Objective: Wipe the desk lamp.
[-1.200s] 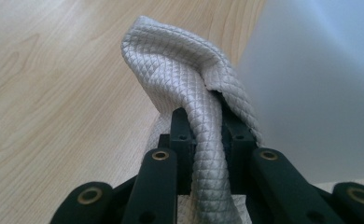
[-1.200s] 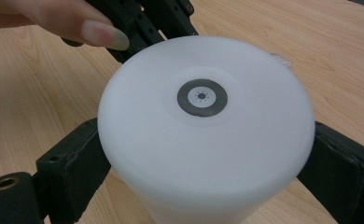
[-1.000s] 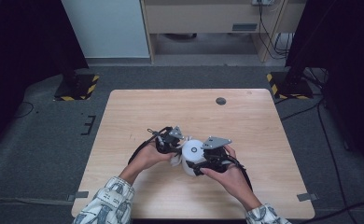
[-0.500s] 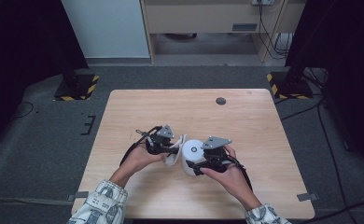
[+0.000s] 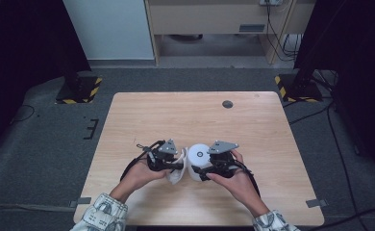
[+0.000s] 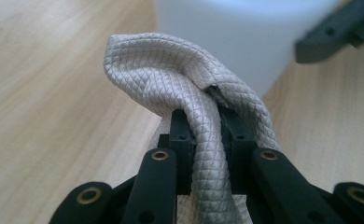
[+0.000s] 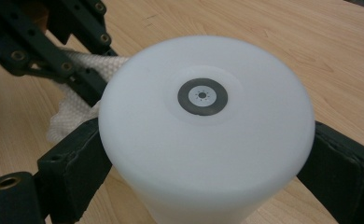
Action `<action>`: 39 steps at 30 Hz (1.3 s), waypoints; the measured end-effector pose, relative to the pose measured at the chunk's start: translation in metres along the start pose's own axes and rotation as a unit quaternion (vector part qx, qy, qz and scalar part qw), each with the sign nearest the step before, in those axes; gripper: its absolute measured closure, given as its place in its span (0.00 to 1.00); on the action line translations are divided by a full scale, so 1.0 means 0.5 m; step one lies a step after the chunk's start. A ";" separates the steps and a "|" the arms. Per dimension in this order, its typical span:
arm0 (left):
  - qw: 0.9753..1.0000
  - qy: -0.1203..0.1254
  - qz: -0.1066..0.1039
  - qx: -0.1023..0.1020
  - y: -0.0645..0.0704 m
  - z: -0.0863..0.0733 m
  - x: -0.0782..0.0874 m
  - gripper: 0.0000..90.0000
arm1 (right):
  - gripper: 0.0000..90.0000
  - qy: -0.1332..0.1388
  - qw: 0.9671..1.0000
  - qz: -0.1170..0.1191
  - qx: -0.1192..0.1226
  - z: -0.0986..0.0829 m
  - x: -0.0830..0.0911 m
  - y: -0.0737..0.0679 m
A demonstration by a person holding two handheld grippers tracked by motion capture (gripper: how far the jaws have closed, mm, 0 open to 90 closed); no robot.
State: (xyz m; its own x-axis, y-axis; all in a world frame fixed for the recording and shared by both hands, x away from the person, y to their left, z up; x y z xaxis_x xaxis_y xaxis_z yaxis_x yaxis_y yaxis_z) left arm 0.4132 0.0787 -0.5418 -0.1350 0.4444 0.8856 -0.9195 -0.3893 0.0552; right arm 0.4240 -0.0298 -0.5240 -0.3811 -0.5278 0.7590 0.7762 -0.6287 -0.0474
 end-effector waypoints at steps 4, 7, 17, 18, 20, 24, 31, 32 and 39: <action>1.000 -0.009 -0.004 -0.001 0.013 -0.009 -0.014 0.86 | 0.10 0.000 1.000 0.000 0.000 0.000 0.000 0.000; 0.999 -0.032 0.000 -0.007 0.018 -0.017 -0.042 0.85 | 0.10 0.000 1.000 -0.001 -0.001 0.000 0.000 0.000; 0.999 -0.037 -0.003 0.007 0.005 -0.028 -0.052 0.85 | 0.10 0.000 1.000 -0.002 0.000 -0.001 0.001 0.001; 0.999 -0.037 -0.003 0.007 0.005 -0.028 -0.052 0.85 | 0.10 0.000 1.000 -0.002 0.000 -0.001 0.001 0.001; 0.999 -0.033 -0.004 0.001 0.012 -0.025 -0.048 0.85 | 0.10 0.000 1.000 -0.005 0.004 -0.002 0.003 0.001; 1.000 -0.028 -0.001 0.001 0.012 -0.024 -0.043 0.85 | 0.10 0.002 1.000 -0.003 0.001 -0.003 0.005 0.001; 1.000 -0.015 -0.004 0.011 0.012 -0.020 -0.032 0.85 | 0.08 0.007 1.000 0.003 0.006 -0.011 0.018 0.002; 1.000 -0.015 -0.004 0.011 0.012 -0.020 -0.032 0.85 | 0.08 0.007 1.000 0.003 0.006 -0.011 0.018 0.002; 1.000 -0.013 -0.004 0.011 0.023 -0.023 -0.028 0.84 | 0.08 0.011 1.000 0.004 0.005 -0.015 0.030 0.004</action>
State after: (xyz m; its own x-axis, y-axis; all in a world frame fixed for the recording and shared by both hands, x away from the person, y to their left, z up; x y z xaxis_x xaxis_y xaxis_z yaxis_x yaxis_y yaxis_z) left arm 0.4003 0.0770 -0.5587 -0.1187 0.4262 0.8968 -0.9122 -0.4036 0.0711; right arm 0.4161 -0.0432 -0.5177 -0.3863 -0.5455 0.7438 0.7840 -0.6190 -0.0468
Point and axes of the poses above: each handheld gripper's, and its own axes: x roughly backward along the jaws, z roughly out of its top, y roughly to its right, the point moved 10 cm from there along -x, roughly forward along the jaws, and after that the axes turned 14 degrees about -y, right-handed, at the moved point
